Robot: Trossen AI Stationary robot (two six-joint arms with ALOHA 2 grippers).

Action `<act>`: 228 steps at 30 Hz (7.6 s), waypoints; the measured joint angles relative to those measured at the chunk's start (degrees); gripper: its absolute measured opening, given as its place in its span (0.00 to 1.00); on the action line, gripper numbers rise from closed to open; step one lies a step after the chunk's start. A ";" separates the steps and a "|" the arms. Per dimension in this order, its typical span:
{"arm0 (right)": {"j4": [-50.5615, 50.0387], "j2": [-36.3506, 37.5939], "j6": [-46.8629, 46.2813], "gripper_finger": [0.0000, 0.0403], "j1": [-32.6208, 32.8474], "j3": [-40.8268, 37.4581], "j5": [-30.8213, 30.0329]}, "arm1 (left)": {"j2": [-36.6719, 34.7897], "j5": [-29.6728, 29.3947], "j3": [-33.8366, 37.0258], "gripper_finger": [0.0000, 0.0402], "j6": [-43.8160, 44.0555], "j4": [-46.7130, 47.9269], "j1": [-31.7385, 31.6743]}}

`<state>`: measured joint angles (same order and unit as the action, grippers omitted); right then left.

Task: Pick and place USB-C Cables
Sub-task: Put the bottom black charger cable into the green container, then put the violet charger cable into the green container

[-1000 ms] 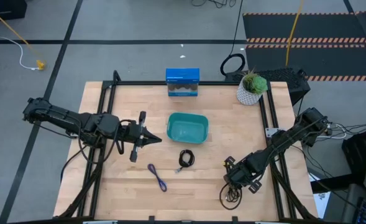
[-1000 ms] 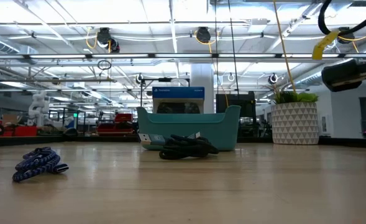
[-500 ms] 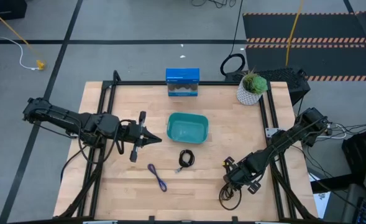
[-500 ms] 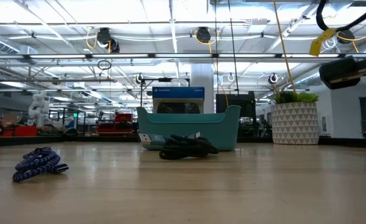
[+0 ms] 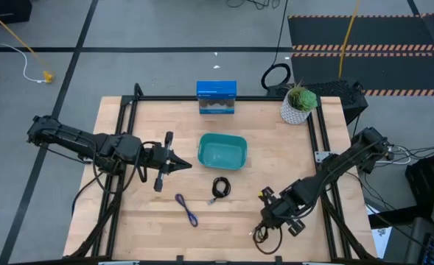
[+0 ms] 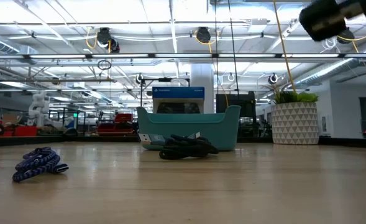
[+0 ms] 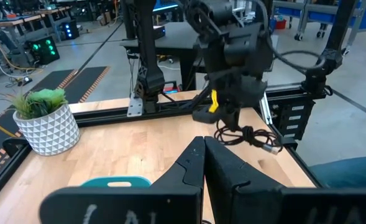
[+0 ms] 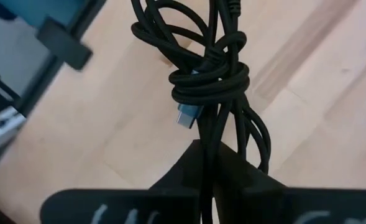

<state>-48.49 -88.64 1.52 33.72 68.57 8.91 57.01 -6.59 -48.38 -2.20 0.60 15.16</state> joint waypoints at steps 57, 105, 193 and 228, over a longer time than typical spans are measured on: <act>-39.80 -0.59 0.62 0.01 -43.84 33.15 -5.23 | -0.02 0.02 0.00 0.02 0.96 0.87 0.00; -4.39 -23.89 -2.48 0.01 -42.71 24.09 -7.43 | 0.00 0.03 0.00 0.02 1.19 1.40 -0.01; 20.42 41.41 -17.11 0.00 6.42 -20.16 -41.90 | 25.97 -8.17 -49.77 0.02 9.97 66.59 7.96; 20.70 44.70 -17.29 0.00 4.52 -22.66 -41.79 | 58.69 3.34 -45.81 0.42 4.76 73.73 12.20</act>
<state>-27.79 -43.94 -15.77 38.24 45.91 -32.88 115.70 -3.25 -94.19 2.56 74.33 27.35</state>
